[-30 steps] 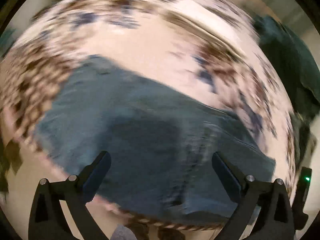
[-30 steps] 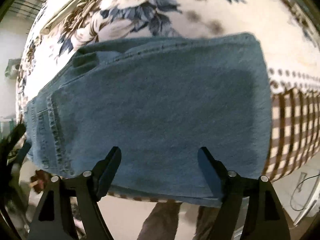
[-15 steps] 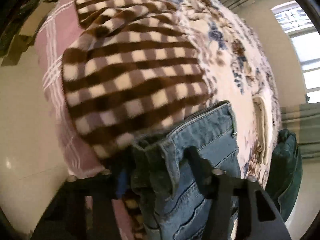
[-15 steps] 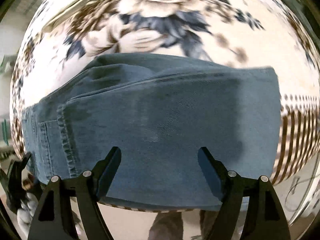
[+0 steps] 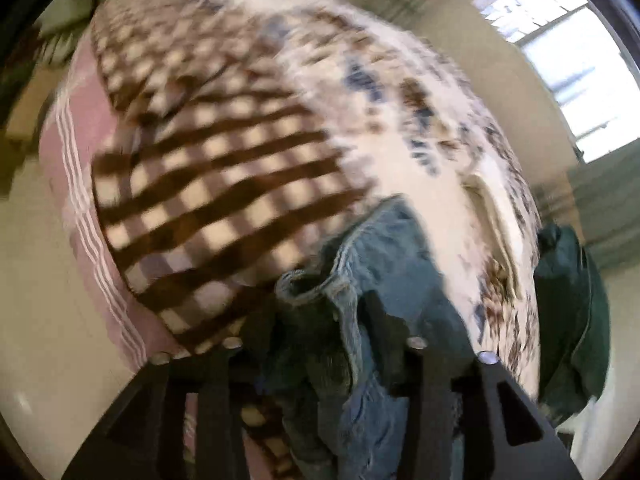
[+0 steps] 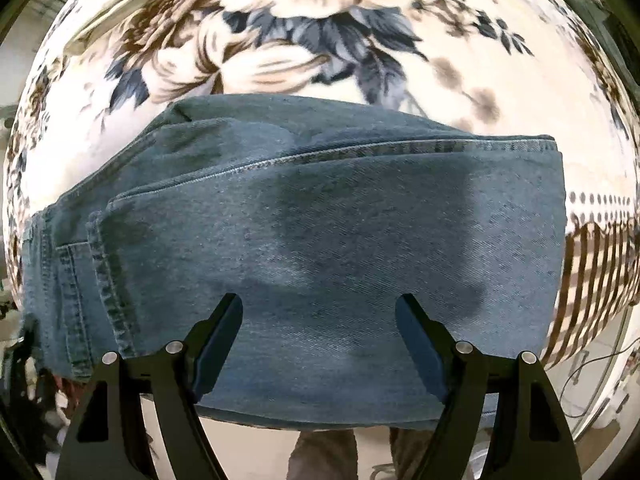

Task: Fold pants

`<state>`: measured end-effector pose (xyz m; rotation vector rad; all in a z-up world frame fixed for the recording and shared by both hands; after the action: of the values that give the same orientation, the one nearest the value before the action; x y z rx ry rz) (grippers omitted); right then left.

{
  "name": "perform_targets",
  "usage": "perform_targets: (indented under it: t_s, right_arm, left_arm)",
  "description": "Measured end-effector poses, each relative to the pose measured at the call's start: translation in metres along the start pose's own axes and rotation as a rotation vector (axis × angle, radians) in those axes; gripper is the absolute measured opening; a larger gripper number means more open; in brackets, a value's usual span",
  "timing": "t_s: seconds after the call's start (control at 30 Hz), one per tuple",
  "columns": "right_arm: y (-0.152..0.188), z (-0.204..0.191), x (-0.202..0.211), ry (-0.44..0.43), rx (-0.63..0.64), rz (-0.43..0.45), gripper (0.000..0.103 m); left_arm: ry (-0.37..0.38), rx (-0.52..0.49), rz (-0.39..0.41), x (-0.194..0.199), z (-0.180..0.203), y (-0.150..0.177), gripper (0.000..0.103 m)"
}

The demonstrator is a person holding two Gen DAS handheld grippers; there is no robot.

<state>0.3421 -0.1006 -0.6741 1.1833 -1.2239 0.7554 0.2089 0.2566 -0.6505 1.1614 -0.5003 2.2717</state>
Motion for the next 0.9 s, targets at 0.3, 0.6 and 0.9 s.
perform_targets:
  t_s: [0.3, 0.6, 0.9]
  right_arm:
    - [-0.005, 0.008, -0.001, -0.003, -0.004, 0.002, 0.081]
    - [0.003, 0.028, -0.003, 0.112, 0.044, 0.058, 0.093]
    - [0.019, 0.082, 0.006, 0.039, 0.004, 0.068, 0.093]
  left_arm:
    - [0.010, -0.038, 0.000, -0.003, 0.007, -0.004, 0.027]
    - [-0.016, -0.299, 0.079, 0.065, 0.107, 0.042, 0.022]
    - [-0.072, -0.584, 0.000, 0.068, 0.204, 0.121, 0.019]
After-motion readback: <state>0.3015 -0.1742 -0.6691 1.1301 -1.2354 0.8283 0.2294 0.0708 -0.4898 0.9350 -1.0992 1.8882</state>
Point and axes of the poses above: each gripper's, at about its wrist camera, not at the fingertips, and x roughly against the way its jaws point, z to its right, y to its underside, the point moved 5 cm from there along -x, roughly the way its jaws point, and after that the axes turned 13 degrees about -z, right-handed, at the moved point
